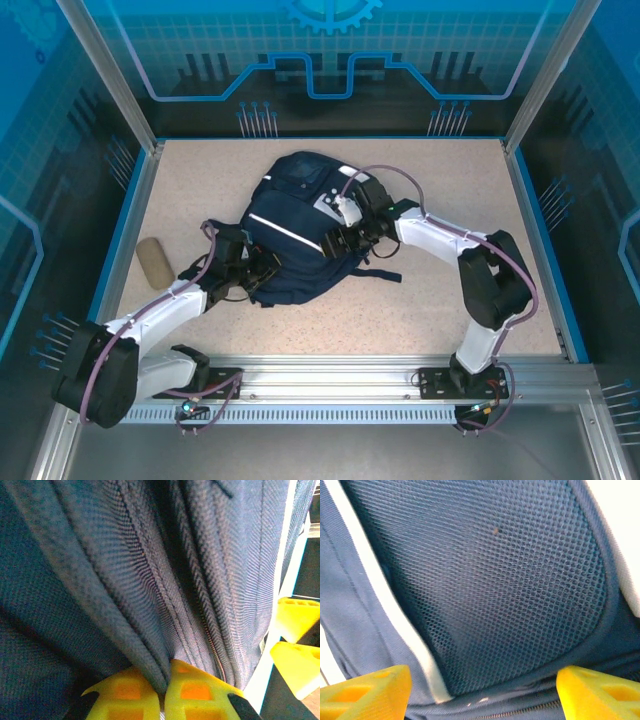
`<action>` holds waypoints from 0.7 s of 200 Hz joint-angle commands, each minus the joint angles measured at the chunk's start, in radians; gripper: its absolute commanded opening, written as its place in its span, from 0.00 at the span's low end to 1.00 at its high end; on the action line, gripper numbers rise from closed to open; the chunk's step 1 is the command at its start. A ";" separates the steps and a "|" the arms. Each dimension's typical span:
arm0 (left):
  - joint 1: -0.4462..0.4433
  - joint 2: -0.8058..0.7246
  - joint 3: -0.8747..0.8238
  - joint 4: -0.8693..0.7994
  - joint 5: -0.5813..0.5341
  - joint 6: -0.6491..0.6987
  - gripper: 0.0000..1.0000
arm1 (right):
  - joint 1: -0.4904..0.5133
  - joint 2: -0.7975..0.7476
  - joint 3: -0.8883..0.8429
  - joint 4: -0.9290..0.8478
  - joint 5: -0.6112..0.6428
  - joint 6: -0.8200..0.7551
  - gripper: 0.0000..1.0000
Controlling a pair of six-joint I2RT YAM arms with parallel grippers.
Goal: Pack books, pencil case, and school supplies into a backpack
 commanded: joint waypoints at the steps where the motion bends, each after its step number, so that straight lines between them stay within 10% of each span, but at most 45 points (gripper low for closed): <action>1: 0.004 -0.016 0.024 0.017 0.047 -0.015 0.00 | 0.014 0.036 0.026 0.007 0.014 0.047 0.79; 77: 0.005 -0.003 0.028 0.035 0.054 -0.021 0.00 | 0.038 0.028 -0.001 -0.038 -0.287 -0.024 0.81; 140: 0.005 0.003 0.036 0.041 0.060 -0.016 0.00 | 0.072 -0.060 -0.107 -0.030 -0.207 -0.090 0.61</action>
